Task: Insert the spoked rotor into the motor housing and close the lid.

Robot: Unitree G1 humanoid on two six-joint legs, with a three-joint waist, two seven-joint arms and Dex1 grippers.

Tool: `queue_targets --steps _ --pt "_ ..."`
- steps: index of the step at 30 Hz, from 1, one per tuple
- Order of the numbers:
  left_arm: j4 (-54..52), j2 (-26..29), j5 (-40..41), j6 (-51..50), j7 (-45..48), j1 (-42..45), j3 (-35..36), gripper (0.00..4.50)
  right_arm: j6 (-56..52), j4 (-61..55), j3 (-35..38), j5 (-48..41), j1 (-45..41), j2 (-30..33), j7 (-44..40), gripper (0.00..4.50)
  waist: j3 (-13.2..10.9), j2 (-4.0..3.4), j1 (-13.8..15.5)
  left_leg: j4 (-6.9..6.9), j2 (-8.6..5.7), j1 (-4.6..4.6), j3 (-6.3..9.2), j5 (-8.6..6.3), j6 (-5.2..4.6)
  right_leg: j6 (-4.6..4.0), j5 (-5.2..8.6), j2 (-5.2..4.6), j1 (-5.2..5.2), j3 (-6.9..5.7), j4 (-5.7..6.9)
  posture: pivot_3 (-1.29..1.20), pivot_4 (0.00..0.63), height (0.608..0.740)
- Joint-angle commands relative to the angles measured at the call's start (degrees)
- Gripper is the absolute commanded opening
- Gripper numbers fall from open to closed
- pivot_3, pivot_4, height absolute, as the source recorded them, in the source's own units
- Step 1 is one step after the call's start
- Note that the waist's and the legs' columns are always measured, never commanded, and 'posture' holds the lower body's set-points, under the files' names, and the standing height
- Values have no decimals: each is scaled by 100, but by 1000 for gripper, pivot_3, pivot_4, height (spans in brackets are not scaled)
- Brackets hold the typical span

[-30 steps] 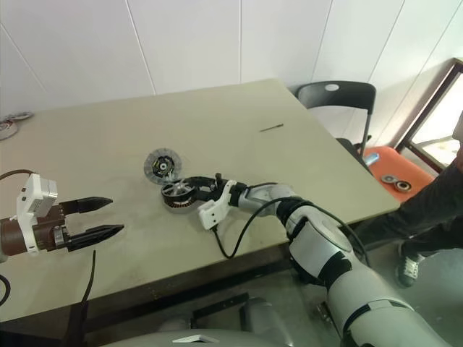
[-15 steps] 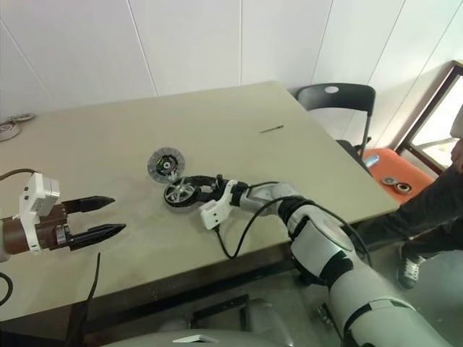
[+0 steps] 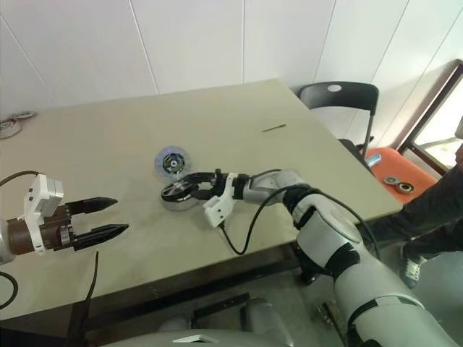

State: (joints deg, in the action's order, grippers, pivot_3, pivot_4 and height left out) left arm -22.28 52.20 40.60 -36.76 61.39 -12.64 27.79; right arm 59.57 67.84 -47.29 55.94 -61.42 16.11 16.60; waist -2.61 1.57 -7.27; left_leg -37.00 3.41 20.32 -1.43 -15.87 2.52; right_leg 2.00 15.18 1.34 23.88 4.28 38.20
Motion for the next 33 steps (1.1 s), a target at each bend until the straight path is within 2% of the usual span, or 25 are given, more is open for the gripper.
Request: queue_targets --steps 1,10,12,13,14,16,18,20,22,26,29,33 --pt "-49 -1 39 79 -12 108 37 4325 -7 50 -63 93 -114 235 -14 2884 0 0 -7 0 -1 1 0 0 0 0 0 -1 1 1 0 0 0 740" --pt "68 -6 0 101 6 290 -84 4325 -218 181 -192 298 -83 399 157 2884 -2 -3 -23 4 0 1 0 0 0 0 0 9 8 3 3 0 0 740" --pt "102 5 -8 118 23 309 -95 4325 -327 176 -105 244 -134 368 228 2884 -1 -2 -19 4 1 3 0 0 0 0 0 9 8 3 2 0 0 740" --pt "117 11 -10 124 26 324 -101 4325 -363 232 153 -78 -162 277 17 2884 -2 -3 -19 4 0 4 0 0 0 0 0 8 9 3 2 0 0 740" --pt "116 14 -6 118 16 346 -111 4325 -474 357 631 -719 -163 90 -570 2884 -1 -2 -22 3 0 4 0 0 0 0 0 7 9 4 2 0 0 740" --pt "100 16 1 109 7 349 -112 4325 -997 512 1830 -2395 -92 -428 -2389 2884 -2 0 -58 4 0 2 0 0 -1 3 -2 10 8 6 2 0 0 740" --pt "95 14 -3 112 11 334 -108 4325 -1723 280 2731 -3738 -50 -827 -4091 2884 -2 0 -92 3 12 -12 3 0 -1 20 -13 17 -15 -2 4 0 0 740" --pt "102 31 -29 120 36 302 -98 4325 -2750 -239 3353 -4789 -27 -1108 -5495 2884 -6 -6 -104 5 20 -29 14 0 -1 22 -13 15 -38 -22 0 0 0 740" --pt "123 54 -57 131 62 278 -92 4325 -3886 -896 3621 -5432 71 -1216 -6539 2884 -9 -12 -83 4 28 -29 23 0 -1 23 -13 9 -44 -34 -2 0 0 740" --pt "179 80 -93 137 101 287 -77 4325 -5902 -2513 3586 -6207 443 -1163 -7923 2884 -21 -30 9 3 25 -28 21 0 0 29 -6 3 -43 -35 -7 0 0 740" --pt "223 99 -115 128 118 306 -63 4325 -6922 -3478 3463 -6503 691 -1033 -8439 2884 -23 -33 37 3 21 -17 20 0 0 28 5 4 -32 -37 -6 0 0 740" --pt "358 201 -226 129 202 229 -40 4325 -7653 -3912 3307 -6586 713 -872 -8777 2884 -23 -34 27 2 16 -1 16 0 0 21 9 8 -15 -36 -6 0 0 740"
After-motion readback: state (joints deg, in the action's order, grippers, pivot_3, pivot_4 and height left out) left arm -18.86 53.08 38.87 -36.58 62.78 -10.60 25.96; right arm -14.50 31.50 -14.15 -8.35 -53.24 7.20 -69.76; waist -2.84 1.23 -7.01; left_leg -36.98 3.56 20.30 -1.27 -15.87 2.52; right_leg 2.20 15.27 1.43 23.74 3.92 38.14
